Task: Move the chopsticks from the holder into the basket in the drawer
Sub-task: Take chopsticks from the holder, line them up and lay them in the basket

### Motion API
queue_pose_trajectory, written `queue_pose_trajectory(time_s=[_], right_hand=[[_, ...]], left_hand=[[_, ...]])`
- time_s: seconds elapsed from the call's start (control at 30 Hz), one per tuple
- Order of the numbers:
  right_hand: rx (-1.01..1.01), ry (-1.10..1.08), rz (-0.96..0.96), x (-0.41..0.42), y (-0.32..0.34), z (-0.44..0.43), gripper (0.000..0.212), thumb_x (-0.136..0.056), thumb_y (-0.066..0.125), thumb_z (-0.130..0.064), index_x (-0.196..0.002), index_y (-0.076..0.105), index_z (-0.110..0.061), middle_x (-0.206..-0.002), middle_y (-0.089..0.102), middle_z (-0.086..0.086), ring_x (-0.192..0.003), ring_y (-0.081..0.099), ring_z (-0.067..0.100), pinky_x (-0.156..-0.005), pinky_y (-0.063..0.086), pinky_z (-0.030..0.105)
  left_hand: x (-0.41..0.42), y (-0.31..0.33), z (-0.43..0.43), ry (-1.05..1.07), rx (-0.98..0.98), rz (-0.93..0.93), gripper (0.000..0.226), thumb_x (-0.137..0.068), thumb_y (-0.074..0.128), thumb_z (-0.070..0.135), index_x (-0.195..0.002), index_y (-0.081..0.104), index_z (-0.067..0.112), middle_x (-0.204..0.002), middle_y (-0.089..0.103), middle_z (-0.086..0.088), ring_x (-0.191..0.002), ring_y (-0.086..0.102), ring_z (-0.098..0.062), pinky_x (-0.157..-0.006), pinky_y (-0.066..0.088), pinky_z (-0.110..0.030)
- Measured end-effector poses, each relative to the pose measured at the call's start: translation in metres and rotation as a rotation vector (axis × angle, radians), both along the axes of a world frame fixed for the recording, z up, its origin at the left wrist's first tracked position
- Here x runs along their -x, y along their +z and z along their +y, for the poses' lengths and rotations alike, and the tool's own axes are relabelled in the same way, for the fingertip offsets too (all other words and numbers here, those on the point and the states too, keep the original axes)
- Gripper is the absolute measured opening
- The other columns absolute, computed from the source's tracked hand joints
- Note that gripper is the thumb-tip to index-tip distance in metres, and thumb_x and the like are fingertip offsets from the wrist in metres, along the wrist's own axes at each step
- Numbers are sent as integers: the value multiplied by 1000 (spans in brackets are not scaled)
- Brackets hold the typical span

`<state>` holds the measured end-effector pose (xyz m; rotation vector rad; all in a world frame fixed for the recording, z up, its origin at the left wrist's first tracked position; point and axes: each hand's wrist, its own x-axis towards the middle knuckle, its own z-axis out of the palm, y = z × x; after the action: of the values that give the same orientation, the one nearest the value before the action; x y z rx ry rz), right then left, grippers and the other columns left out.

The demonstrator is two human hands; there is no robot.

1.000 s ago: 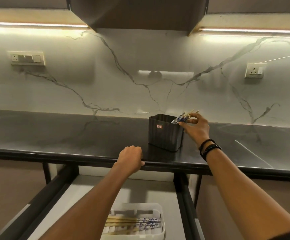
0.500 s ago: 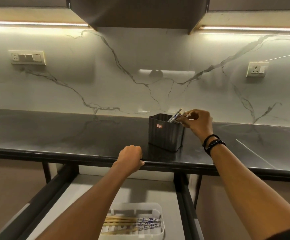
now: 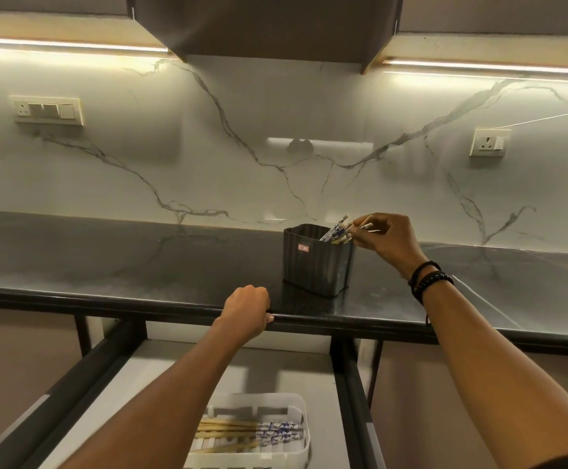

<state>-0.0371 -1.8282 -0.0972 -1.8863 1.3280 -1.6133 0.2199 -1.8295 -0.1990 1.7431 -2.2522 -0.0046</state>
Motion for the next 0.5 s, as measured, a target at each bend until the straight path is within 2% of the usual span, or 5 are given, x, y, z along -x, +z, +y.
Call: queue_pose_trajectory(time_s=[0.17, 0.4, 0.47, 0.5], right_hand=[[6, -71, 62, -8, 3, -2, 13, -81, 74, -2, -91, 71, 6, -92, 72, 21, -85, 71, 38, -81, 58, 54], [52, -154, 76, -4, 18, 6, 9, -80, 76, -5, -88, 74, 0, -84, 74, 16, -75, 74, 28, -74, 61, 46], [55, -165, 72, -3, 22, 14, 10, -80, 76, -6, -89, 74, -1, -84, 74, 15, -75, 74, 27, -74, 62, 45], [59, -168, 66, -2, 24, 18, 10, -80, 76, -6, -89, 74, -2, -84, 74, 15, -75, 74, 27, -74, 62, 45]], left_hand=[[-1, -1, 3, 5, 11, -8, 22, -94, 59, 32, -100, 69, 13, -82, 63, -1, -76, 59, -13, -71, 50, -26], [-2, 0, 1, -26, -97, 7, 23, -98, 50, 24, -109, 65, 9, -90, 58, -2, -80, 53, -12, -74, 43, -24], [-2, 2, 3, -40, -169, 14, 28, -100, 46, 27, -114, 60, 8, -101, 59, -4, -87, 52, -13, -78, 41, -25], [-2, 2, 4, -47, -215, 21, 32, -100, 44, 30, -118, 57, 7, -112, 58, -7, -95, 54, -17, -85, 42, -28]])
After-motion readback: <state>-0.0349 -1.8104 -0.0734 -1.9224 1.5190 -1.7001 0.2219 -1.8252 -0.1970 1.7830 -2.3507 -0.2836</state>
